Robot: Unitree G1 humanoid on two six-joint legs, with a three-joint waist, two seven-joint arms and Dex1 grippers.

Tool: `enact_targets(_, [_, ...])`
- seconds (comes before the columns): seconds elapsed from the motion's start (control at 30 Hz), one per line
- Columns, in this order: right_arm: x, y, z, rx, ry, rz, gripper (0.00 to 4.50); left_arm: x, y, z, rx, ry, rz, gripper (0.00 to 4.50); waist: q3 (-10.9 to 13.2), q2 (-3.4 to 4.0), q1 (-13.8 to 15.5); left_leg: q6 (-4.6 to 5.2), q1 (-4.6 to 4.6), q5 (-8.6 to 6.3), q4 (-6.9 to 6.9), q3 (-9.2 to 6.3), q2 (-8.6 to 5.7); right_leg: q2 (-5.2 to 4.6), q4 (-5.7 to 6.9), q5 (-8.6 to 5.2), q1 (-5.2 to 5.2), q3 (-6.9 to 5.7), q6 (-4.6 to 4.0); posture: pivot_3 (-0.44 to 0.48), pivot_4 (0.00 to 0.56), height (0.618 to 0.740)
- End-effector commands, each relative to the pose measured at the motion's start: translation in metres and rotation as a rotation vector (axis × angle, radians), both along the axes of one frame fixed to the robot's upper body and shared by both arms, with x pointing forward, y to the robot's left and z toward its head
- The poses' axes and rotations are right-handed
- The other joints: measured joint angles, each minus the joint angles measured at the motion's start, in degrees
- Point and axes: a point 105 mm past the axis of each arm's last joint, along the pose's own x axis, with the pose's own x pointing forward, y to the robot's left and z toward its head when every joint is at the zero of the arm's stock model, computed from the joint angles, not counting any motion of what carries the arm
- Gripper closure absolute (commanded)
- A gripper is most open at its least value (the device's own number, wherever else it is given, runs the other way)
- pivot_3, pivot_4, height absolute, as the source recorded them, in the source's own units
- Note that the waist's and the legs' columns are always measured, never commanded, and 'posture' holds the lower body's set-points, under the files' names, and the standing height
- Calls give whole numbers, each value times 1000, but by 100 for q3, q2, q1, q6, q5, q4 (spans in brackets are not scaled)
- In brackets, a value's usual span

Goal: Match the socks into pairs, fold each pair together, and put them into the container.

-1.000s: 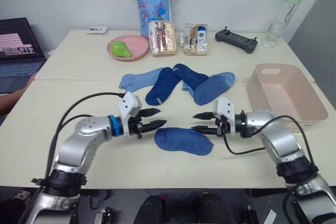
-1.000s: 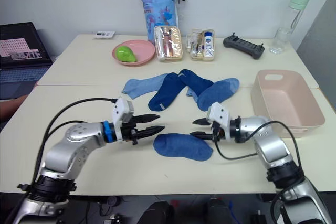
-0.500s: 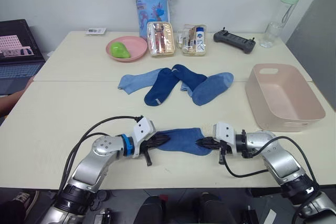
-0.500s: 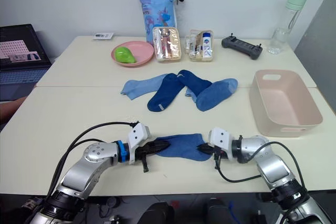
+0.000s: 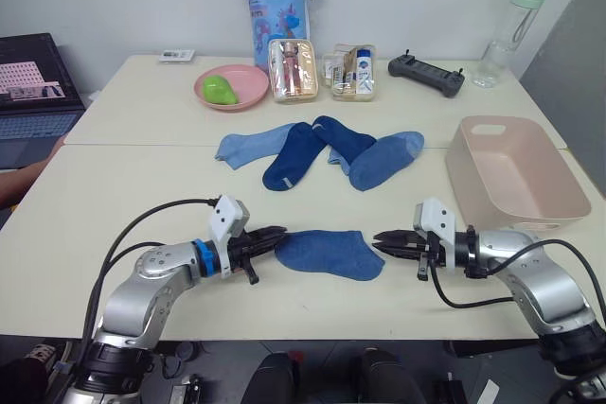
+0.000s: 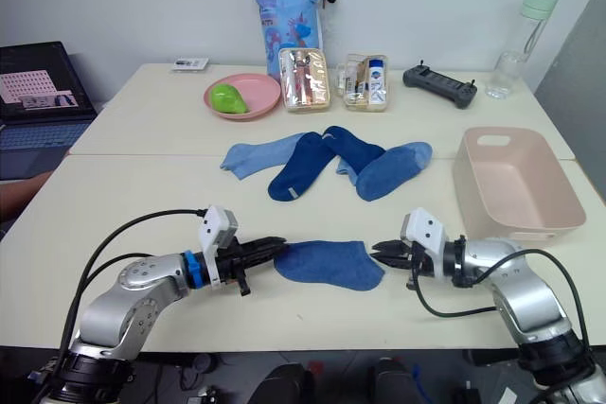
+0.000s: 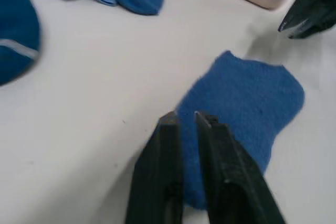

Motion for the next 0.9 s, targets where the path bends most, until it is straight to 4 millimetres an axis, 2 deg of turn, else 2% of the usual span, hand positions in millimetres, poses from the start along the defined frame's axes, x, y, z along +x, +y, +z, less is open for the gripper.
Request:
enact_targets(0.03, [-1, 3, 2, 7, -1, -35, 2782, 1, 3, -4, 21, 6, 32, 2875, 0, 0, 2, 0, 0, 0, 0, 0, 0, 0, 1, 0, 0, 0, 0, 0, 150, 740])
enact_targets(0.1, [-5, 7, -6, 3, 35, -33, 2746, 0, 4, -15, 65, 26, 29, 2214, 0, 0, 1, 0, 0, 0, 0, 0, 0, 0, 2, 0, -2, 0, 0, 0, 150, 740])
enact_targets(0.17, [-7, 9, -9, -4, 41, -29, 2746, -1, 2, -17, 60, 34, 26, 1549, 0, 0, -2, 0, 1, 0, -1, 0, 0, 1, 3, 0, -2, -1, 0, 0, 150, 740])
enact_targets(0.37, [-13, 15, -25, -37, 95, -13, 2746, 1, -1, -29, 85, 58, 23, 1549, 0, 0, 0, 0, 0, 0, -1, 0, -1, 1, 2, 0, -1, -1, 0, 0, 150, 740])
enact_targets(0.43, [-12, 15, -27, -38, 92, -16, 2746, -4, -3, -27, 68, 69, 5, 1942, 0, 0, -1, 0, 0, 0, -1, 0, -1, 1, 1, 0, 0, -1, 0, 0, 150, 740])
enact_targets(0.53, [-15, 17, -27, -20, 108, 1, 3387, -15, -5, -27, 54, 92, -25, 2798, 0, 0, -2, 0, 1, 0, -1, 0, -1, 0, 1, 0, -1, 0, 0, 0, 150, 740])
enact_targets(0.63, [-15, 12, -25, -18, 117, 6, 4473, -20, -7, -25, 33, 105, -28, 3776, 0, 1, -2, 0, 1, 0, -1, -1, 0, 0, 1, 0, -1, -1, 0, 0, 150, 740])
enact_targets(0.7, [-16, 5, -24, -24, 128, 11, 4500, -24, -11, -23, 9, 123, -32, 4391, 0, 0, -2, 0, 1, 0, -2, -1, -1, 0, 1, 0, 0, -1, 0, 0, 150, 740])
enact_targets(0.8, [-16, -2, -22, -33, 134, 16, 4500, -28, -14, -22, 5, 133, -33, 4464, 0, 0, -1, 0, 1, 0, -1, 0, -1, 0, -1, -1, 0, -1, 1, 0, 150, 740])
enact_targets(0.9, [-12, -8, -22, -47, 129, 7, 4500, -23, -12, -25, 16, 129, 11, 4464, 0, 0, 0, 0, 1, 0, -1, -1, 0, 0, 0, 0, 0, -2, 0, 0, 150, 740])
